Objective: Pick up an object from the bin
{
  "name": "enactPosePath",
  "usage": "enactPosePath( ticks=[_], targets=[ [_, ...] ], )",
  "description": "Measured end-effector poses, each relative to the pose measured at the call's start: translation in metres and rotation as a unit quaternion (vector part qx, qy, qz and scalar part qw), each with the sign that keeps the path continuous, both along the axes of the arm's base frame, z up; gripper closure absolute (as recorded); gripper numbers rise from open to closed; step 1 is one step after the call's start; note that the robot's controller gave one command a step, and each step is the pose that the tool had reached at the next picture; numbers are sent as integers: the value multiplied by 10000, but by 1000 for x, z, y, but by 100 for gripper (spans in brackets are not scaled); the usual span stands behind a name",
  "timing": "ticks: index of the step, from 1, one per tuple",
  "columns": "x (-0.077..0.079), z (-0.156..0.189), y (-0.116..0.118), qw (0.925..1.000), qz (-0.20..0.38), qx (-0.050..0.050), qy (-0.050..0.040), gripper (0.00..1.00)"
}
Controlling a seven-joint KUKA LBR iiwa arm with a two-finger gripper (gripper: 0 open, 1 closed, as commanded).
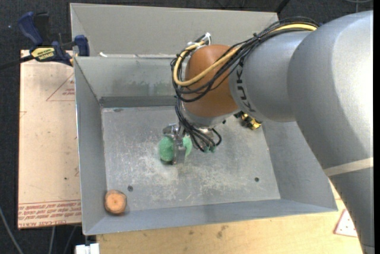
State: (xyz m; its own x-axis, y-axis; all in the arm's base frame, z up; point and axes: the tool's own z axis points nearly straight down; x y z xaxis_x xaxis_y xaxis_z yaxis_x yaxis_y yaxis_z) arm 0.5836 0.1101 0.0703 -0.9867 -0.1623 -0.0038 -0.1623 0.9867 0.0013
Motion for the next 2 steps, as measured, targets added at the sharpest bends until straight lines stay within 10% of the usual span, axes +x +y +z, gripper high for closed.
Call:
enactPosePath(
  ticks=[1,2],
  targets=[
    [0,0,0,10000,-2,0,0,100],
    [-15,123,10,10000,-66,-1,3,100]
  ],
)
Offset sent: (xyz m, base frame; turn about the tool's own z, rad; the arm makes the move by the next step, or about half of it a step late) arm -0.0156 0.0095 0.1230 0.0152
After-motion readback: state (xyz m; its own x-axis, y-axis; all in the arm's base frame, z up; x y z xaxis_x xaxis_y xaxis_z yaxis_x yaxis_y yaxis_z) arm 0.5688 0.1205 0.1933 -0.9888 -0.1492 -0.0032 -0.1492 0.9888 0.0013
